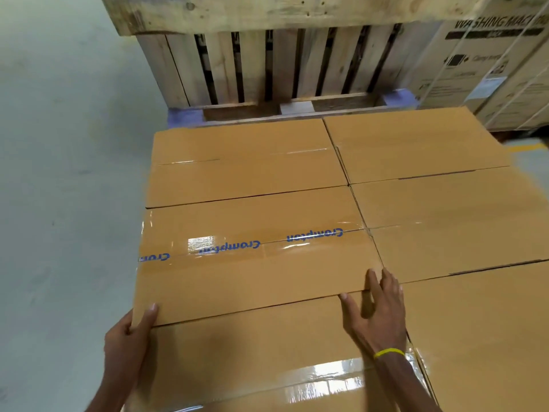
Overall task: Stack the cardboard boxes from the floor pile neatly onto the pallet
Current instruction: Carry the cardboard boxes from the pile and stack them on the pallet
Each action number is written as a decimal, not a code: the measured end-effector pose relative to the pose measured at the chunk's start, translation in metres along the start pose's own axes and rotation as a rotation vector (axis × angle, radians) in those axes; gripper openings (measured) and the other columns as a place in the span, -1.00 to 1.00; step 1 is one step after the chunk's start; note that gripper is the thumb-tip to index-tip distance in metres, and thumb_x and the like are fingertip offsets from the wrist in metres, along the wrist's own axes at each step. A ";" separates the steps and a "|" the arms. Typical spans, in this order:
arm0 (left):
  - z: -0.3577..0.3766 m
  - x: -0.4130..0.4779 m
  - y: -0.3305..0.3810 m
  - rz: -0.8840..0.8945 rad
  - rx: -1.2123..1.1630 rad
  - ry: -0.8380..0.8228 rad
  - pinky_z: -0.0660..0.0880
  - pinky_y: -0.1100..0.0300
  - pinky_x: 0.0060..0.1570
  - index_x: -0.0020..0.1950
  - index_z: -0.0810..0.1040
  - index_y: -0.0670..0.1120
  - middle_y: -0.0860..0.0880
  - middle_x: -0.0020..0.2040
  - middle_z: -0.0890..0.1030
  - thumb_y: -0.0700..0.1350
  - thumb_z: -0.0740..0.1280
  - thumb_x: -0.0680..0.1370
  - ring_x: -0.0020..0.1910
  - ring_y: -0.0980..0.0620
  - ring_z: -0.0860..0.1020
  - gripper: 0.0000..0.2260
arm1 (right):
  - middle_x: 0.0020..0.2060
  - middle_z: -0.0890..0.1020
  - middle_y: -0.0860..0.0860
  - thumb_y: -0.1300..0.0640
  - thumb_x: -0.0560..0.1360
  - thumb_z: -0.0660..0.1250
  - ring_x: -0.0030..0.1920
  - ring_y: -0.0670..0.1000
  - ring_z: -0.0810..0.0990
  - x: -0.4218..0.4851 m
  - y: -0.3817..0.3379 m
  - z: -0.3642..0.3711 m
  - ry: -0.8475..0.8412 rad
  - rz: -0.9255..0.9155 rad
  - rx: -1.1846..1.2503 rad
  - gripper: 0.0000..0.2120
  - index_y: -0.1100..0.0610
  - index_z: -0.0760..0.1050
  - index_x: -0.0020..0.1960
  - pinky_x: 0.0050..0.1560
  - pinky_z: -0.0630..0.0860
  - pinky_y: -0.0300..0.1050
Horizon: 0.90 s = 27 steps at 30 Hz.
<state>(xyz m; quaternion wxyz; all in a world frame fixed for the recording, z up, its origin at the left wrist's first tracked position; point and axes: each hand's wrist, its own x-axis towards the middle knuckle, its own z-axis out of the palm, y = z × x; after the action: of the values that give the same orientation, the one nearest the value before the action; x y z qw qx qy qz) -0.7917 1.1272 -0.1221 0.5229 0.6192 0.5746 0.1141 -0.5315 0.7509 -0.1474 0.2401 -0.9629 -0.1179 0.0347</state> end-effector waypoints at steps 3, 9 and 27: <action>-0.008 0.018 0.019 -0.012 0.009 -0.090 0.61 -0.17 0.16 0.09 0.72 -0.04 0.01 -0.06 0.76 0.15 0.54 0.49 0.05 -0.14 0.70 -0.69 | 0.54 0.28 0.21 -0.38 0.47 0.13 0.58 0.19 0.14 0.009 -0.011 -0.001 0.020 -0.013 -0.048 -0.19 0.15 0.35 0.52 0.59 0.01 0.19; 0.012 0.129 0.095 0.182 -0.131 -0.002 0.37 -0.27 0.45 0.39 0.38 -0.40 -0.42 0.39 0.43 0.13 0.54 0.51 0.41 -0.34 0.45 -0.25 | 0.61 0.10 0.21 -0.24 0.55 0.09 0.62 0.19 -0.03 0.134 -0.082 0.026 0.001 -0.087 -0.023 -0.28 0.14 0.21 0.58 0.60 -0.13 0.14; 0.064 0.210 0.128 0.085 -0.156 0.232 0.49 0.14 0.26 0.26 0.69 -0.15 -0.15 0.20 0.71 0.04 0.56 0.49 0.19 -0.07 0.66 -0.58 | 0.53 0.24 0.20 -0.39 0.55 0.00 0.58 0.22 0.10 0.223 -0.096 0.059 -0.037 -0.039 -0.261 -0.35 -0.09 0.22 0.53 0.55 0.04 0.22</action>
<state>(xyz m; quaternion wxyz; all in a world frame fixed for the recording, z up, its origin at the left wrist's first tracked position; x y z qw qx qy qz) -0.6027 1.2952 -0.1458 0.4941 0.5831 0.5940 0.2511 -0.3432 0.9145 -0.1564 0.1109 -0.9827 -0.1446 0.0320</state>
